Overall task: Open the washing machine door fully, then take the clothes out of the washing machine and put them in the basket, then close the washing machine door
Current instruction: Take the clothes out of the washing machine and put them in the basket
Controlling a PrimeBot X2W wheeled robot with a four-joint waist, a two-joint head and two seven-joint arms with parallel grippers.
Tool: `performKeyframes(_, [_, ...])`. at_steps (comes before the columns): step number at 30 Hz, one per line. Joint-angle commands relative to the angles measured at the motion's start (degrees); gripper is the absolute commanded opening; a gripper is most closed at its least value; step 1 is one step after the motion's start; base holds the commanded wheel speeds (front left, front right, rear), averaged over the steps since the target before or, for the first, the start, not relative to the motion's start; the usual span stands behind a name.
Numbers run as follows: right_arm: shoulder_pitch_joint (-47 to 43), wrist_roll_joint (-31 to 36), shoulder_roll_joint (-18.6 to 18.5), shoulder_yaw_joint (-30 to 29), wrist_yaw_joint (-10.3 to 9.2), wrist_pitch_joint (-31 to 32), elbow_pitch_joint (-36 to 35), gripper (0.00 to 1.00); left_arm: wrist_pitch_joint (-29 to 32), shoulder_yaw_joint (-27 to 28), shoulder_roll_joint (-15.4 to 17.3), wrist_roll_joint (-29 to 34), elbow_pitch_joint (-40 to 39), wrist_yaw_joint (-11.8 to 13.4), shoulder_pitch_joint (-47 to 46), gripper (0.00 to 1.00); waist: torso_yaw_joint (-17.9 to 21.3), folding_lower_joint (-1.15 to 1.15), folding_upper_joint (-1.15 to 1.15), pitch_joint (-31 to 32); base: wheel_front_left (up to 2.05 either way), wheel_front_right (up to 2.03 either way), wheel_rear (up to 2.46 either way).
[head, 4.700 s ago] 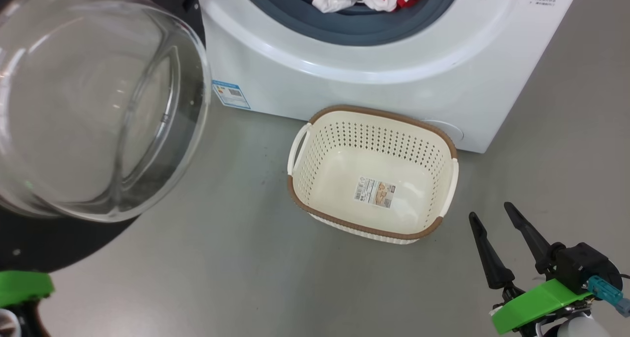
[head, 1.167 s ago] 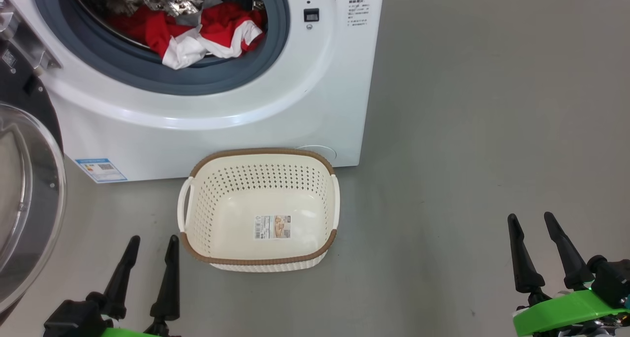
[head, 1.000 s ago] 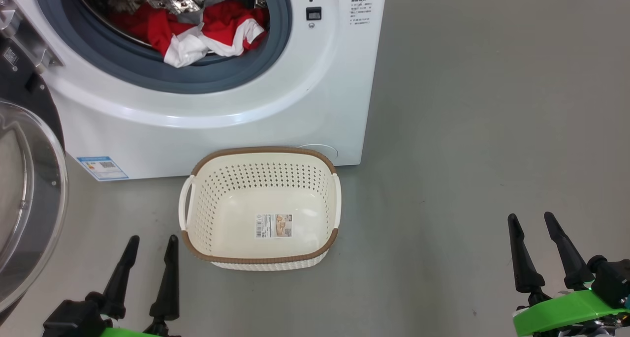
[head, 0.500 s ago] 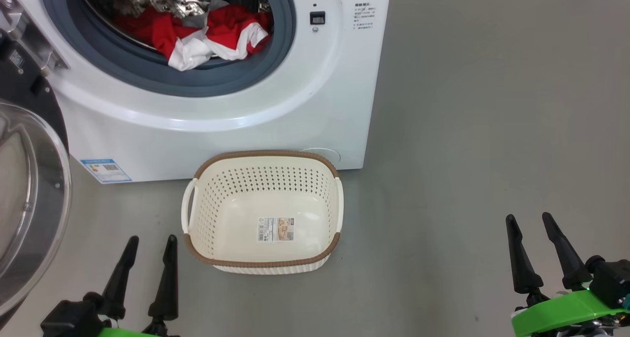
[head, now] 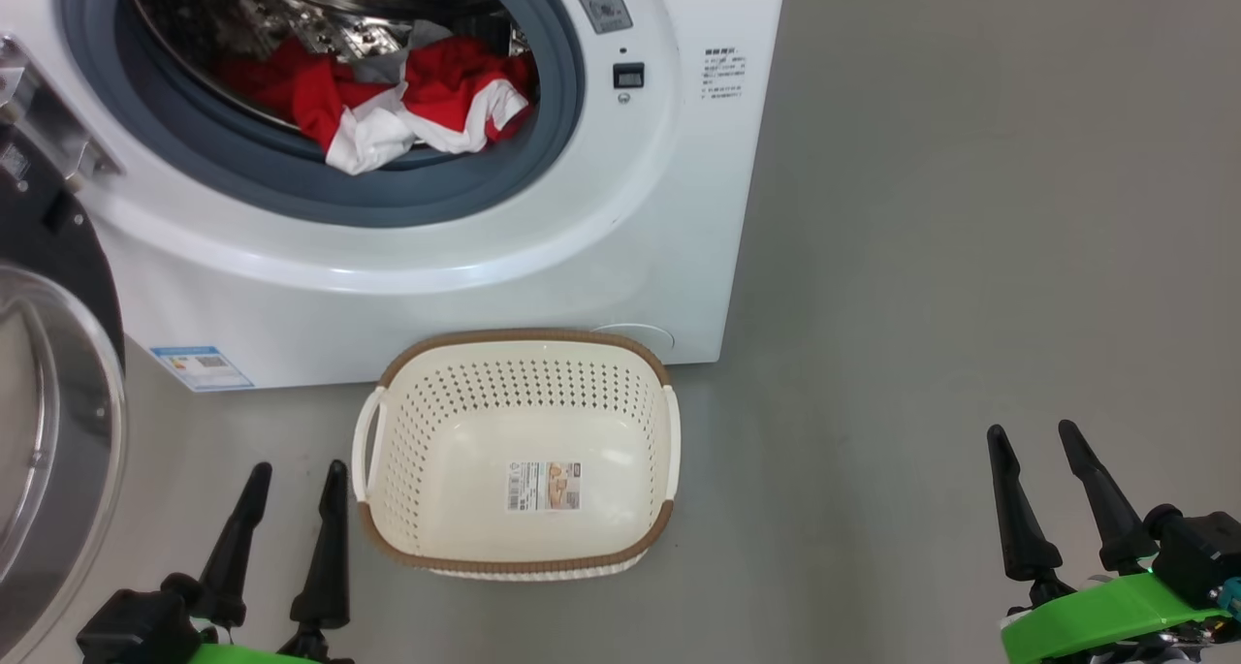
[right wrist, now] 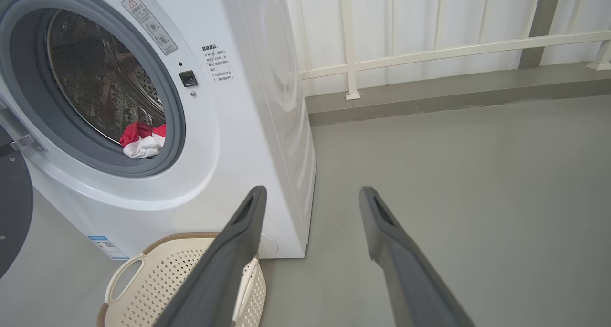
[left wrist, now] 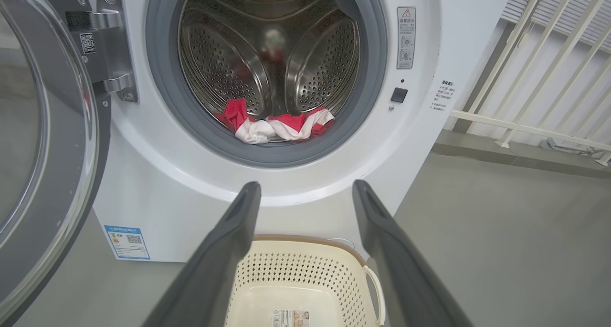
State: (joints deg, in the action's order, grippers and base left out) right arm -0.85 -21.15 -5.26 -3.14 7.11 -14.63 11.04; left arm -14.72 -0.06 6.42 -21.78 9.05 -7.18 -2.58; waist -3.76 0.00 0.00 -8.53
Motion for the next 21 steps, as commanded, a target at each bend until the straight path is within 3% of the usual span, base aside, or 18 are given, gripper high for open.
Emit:
performKeyframes(1, [1.05, 0.46, -0.89, 1.35, 0.37, -0.37, -1.35, 1.00, -0.28, 1.76, 1.17, -0.26, -1.59, -0.31, -2.17, 1.00, -0.02, 0.00, 0.00, -0.12, 1.06, -1.06, 0.00])
performKeyframes(11, [1.39, 0.22, -0.73, 1.29, 0.37, -0.37, -1.37, 1.00, -0.28, 1.63, 1.21, -0.21, -1.68, -0.31, -2.61, 1.00, -0.11, 0.00, 0.00, -0.74, 0.94, -0.94, 0.00])
performKeyframes(21, [1.96, 0.32, -0.68, 1.28, 0.37, -0.37, -1.35, 1.00, -0.28, 1.10, 1.07, -0.17, -1.46, -0.31, -3.37, 1.00, -0.28, 0.00, 0.00, -1.69, 0.10, -0.10, 0.00])
